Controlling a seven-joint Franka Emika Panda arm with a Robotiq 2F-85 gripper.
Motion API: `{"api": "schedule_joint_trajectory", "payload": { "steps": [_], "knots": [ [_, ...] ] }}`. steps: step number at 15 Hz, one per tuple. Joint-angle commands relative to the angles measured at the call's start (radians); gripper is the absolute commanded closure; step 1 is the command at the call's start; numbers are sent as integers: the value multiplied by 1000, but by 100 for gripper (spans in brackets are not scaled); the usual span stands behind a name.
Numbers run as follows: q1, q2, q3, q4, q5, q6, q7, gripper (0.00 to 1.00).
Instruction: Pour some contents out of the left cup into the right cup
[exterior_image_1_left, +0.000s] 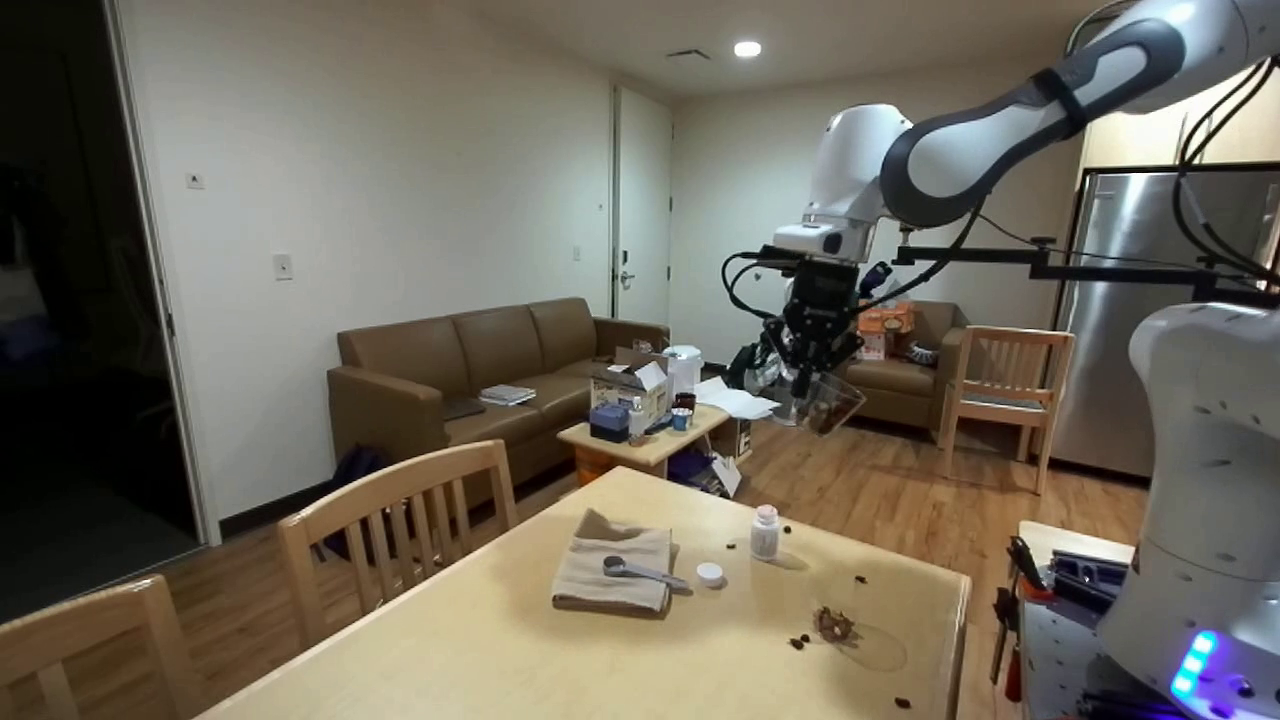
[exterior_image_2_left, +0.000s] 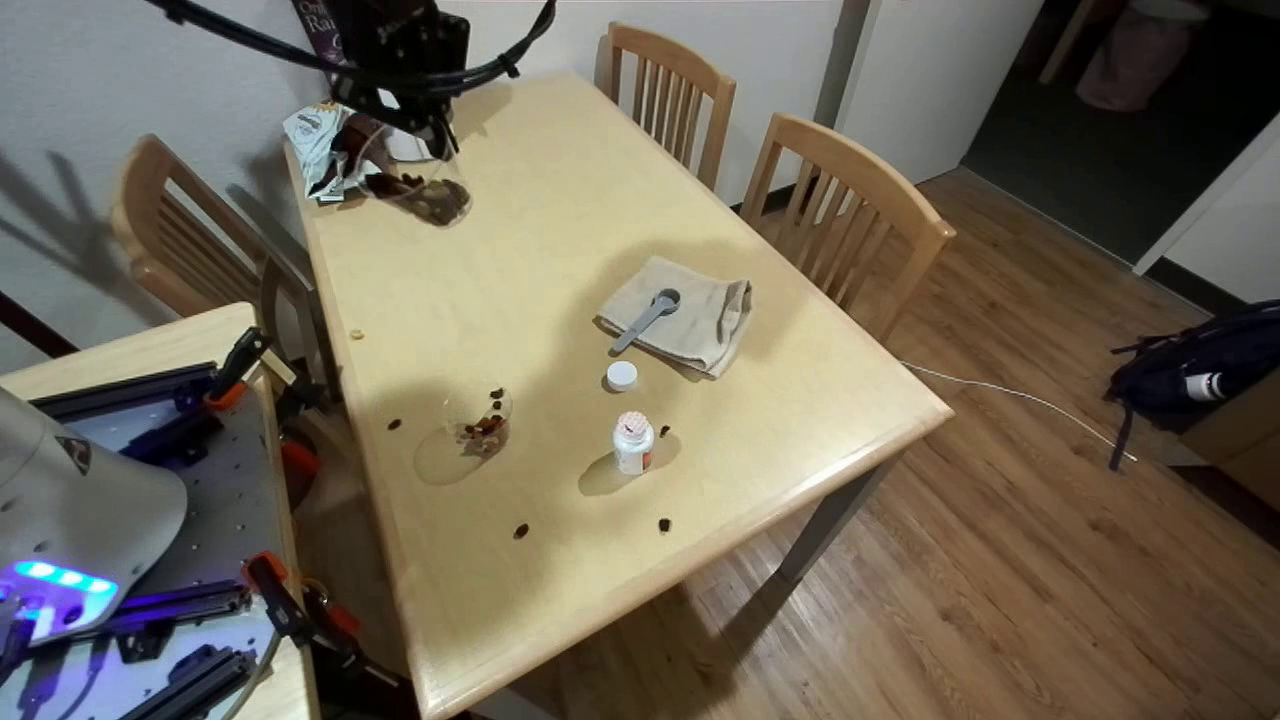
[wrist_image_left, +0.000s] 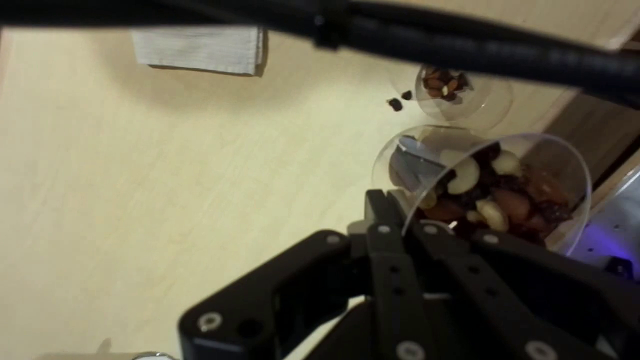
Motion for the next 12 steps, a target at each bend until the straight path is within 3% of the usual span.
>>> {"api": "schedule_joint_trajectory", "payload": {
  "steps": [1, 2, 7, 12],
  "knots": [
    [-92, 102, 140, 75, 19, -94, -14, 96],
    [-114, 56, 150, 22, 35, -43, -26, 96],
    [-138, 99, 190, 48, 32, -61, -17, 97],
    [-186, 140, 299, 49, -115, -13, 12, 96]
  ]
}}
